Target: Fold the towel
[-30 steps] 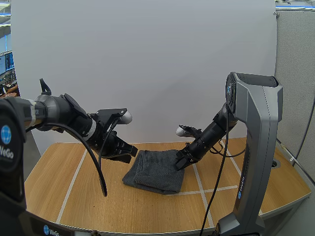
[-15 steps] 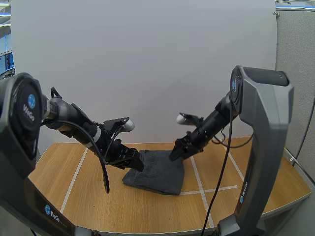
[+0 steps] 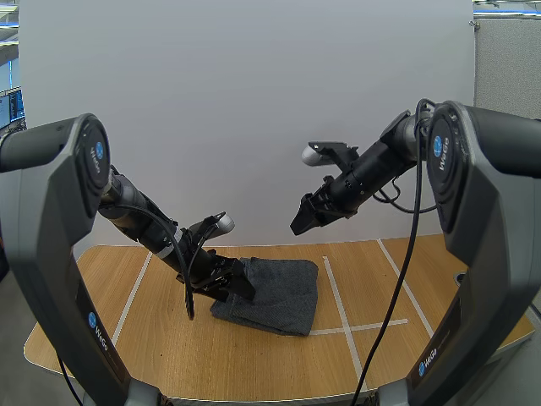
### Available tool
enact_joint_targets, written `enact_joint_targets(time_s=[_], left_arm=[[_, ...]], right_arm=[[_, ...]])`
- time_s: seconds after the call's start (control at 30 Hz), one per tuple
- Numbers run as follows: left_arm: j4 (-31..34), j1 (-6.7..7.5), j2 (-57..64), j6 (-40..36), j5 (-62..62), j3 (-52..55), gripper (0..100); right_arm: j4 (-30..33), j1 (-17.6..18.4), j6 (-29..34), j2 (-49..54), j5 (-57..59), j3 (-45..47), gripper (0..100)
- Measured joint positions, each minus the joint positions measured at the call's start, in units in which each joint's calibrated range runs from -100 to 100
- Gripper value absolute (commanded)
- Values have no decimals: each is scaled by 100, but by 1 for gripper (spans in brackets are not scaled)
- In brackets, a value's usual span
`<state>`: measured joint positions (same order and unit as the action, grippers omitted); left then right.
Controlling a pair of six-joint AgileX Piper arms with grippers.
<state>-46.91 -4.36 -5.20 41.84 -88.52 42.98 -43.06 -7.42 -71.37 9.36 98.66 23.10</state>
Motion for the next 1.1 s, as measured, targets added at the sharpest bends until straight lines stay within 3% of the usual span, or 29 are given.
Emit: enact_joint_targets(time_s=[0.27,0.33,0.5,0.63,0.8,1.1], left_arm=[[-24,0,-884,59,-56,-114,100],[-49,0,-891,81,-56,-128,95],[-296,0,-891,284,-431,-185,60],[-406,0,-893,349,-704,-288,24],[-418,0,-893,381,-841,-345,2],[-418,0,-1020,464,-892,-345,0]], right_arm=[[197,0,86,648,16,0,100],[207,0,86,702,16,0,100],[207,0,86,715,34,0,100],[207,0,86,715,34,0,100],[211,0,100,715,34,0,100],[220,0,120,715,47,0,100]])
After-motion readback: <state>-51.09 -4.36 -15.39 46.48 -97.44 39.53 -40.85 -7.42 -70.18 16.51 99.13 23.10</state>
